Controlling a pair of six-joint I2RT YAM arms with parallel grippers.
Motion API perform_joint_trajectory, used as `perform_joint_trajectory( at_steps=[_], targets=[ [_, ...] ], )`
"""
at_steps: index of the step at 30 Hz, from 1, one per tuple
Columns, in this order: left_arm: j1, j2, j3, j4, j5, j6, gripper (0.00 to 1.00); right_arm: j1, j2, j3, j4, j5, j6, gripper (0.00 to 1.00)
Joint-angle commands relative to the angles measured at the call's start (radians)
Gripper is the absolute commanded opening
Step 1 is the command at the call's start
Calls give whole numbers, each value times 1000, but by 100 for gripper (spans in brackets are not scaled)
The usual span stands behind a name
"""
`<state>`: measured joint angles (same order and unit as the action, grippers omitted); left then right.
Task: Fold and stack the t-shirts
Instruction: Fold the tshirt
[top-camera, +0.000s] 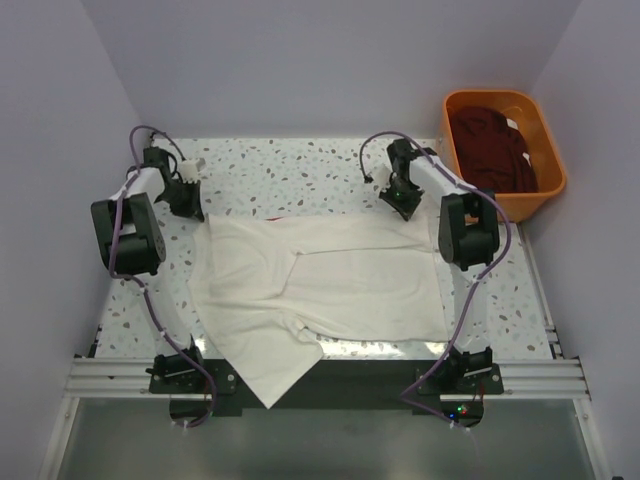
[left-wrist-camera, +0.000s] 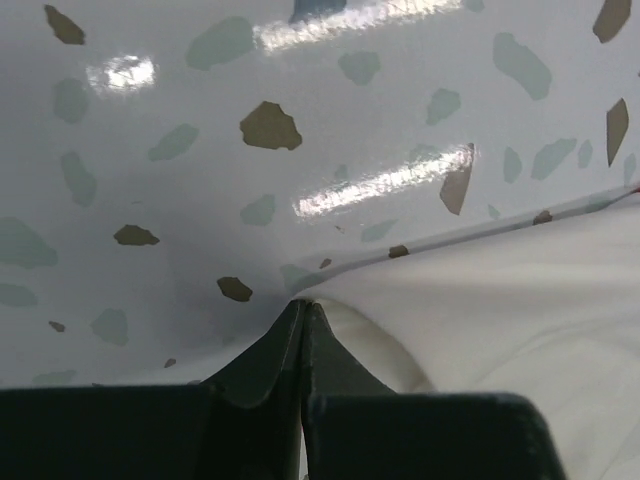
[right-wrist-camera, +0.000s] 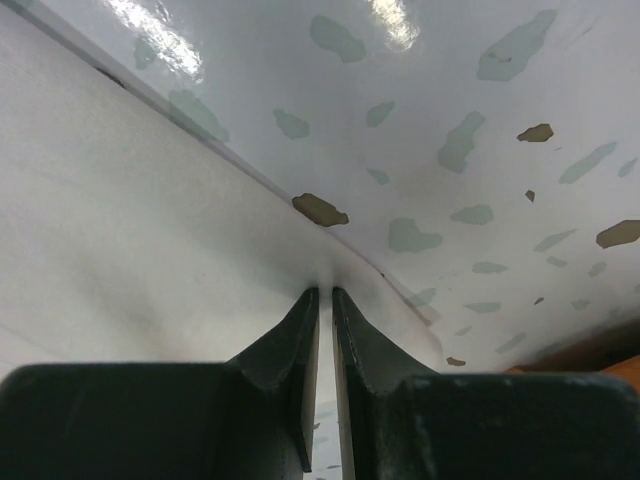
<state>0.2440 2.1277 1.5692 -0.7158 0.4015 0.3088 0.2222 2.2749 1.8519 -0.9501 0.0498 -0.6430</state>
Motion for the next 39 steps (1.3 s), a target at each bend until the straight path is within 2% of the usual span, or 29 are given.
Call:
perform_joint_trajectory(
  at_steps=[1, 6, 8, 12, 14, 16, 17, 18, 21, 23, 26, 27, 28, 29, 30, 34, 35, 38, 39],
  targets=[
    [26, 74, 37, 85, -197, -43, 3, 0, 57, -10, 88, 107, 17, 14],
    [29, 112, 98, 114, -245, -74, 0, 28, 127, 102, 94, 165, 62, 13],
    [34, 126, 132, 128, -209, -79, 0, 34, 135, 133, 105, 165, 75, 14],
    [35, 147, 225, 102, -66, -79, 11, 39, 144, 197, 94, 133, 95, 16],
    [34, 117, 232, 111, 14, -73, 20, 39, 137, 239, 59, 110, 103, 17],
    [31, 54, 207, 116, 57, -66, 28, 37, 101, 222, 51, 96, 106, 18],
    [31, 34, 200, 107, 71, -65, 35, 37, 88, 211, 53, 94, 106, 19],
    [31, -10, 178, 83, 82, -62, 38, 37, 69, 201, 50, 90, 106, 23],
    [35, -133, 65, 67, 152, -19, 44, 39, 0, 162, 37, 52, 100, 32],
    [37, -201, 2, 52, 226, 82, 44, 40, -66, 141, 24, 3, 94, 33],
    [40, -288, -60, -113, 338, 292, 44, 77, -120, 185, -82, -151, 108, 32],
    [40, -299, -72, -272, 371, 365, 44, 94, -130, 197, -116, -233, 112, 32],
    [38, -298, -83, -351, 381, 498, 44, 135, -143, 190, -142, -264, 120, 32],
    [38, -302, -98, -495, 401, 569, 45, 161, -170, 178, -145, -290, 141, 32],
    [40, -313, -145, -546, 401, 642, 46, 187, -182, 162, -144, -319, 152, 34],
    [43, -411, -322, -584, 321, 843, 53, 356, -226, 49, -55, -445, 271, 46],
    [41, -452, -349, -571, 321, 864, 58, 380, -209, 46, -44, -462, 298, 48],
    [40, -537, -458, -509, 341, 924, 70, 463, -158, 75, -30, -519, 406, 48],
    [38, -558, -506, -486, 344, 928, 71, 477, -140, 78, -21, -533, 439, 48]
  ],
)
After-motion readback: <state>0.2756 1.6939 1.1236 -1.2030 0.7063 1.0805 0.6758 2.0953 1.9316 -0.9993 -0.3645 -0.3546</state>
